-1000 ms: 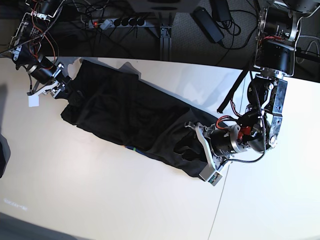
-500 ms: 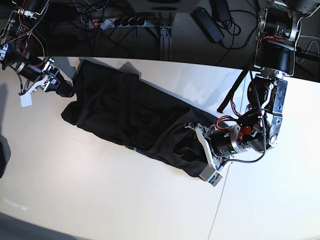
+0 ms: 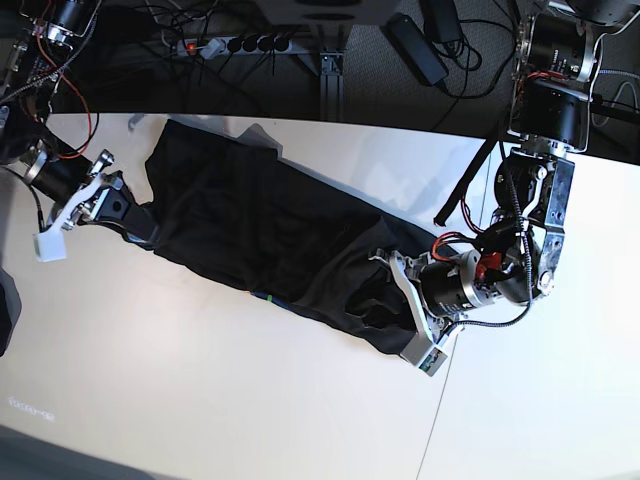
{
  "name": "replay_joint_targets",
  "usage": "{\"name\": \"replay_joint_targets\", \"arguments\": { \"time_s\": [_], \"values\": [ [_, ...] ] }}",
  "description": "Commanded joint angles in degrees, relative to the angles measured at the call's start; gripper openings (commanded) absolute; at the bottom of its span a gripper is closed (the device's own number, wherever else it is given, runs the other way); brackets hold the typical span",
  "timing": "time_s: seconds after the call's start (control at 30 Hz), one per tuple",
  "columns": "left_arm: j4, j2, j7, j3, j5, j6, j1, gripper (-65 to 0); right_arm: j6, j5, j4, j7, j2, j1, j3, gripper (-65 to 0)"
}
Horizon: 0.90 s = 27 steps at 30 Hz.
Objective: Fold the T-shirt properly
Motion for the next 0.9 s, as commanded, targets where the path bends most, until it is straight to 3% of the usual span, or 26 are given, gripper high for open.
{"name": "replay_joint_targets", "arguments": {
  "time_s": [0.0, 0.2, 0.33, 0.57, 0.87],
  "values": [
    [1.0, -0.2, -1.3, -0.2, -0.8, 0.2, -1.3, -39.1, 5.3, 0.8, 0.9, 0.7, 0.7, 1.3, -1.7, -65.0],
    [1.0, -0.2, -1.3, -0.2, -0.4, 0.2, -1.3, -39.1, 5.2, -9.4, -0.9, 4.3, -0.8, 4.9, -12.5, -65.0],
    [0.9, -0.2, -1.2, -0.2, 0.0, 0.2, -1.0, -39.1, 5.2, -15.9, -4.0, 5.3, -0.9, 5.9, -14.2, -65.0],
    [0.9, -0.2, -0.9, -0.2, 0.4, 0.2, -0.9, -39.1, 5.2, -19.8, -9.0, 5.4, -0.8, 5.6, -11.7, -65.0],
    [0.9, -0.2, -0.9, -0.2, 0.5, 0.2, -0.3, -39.1, 5.2, -19.4, -13.9, 5.4, -0.8, 5.6, -1.1, -65.0]
  ]
}}
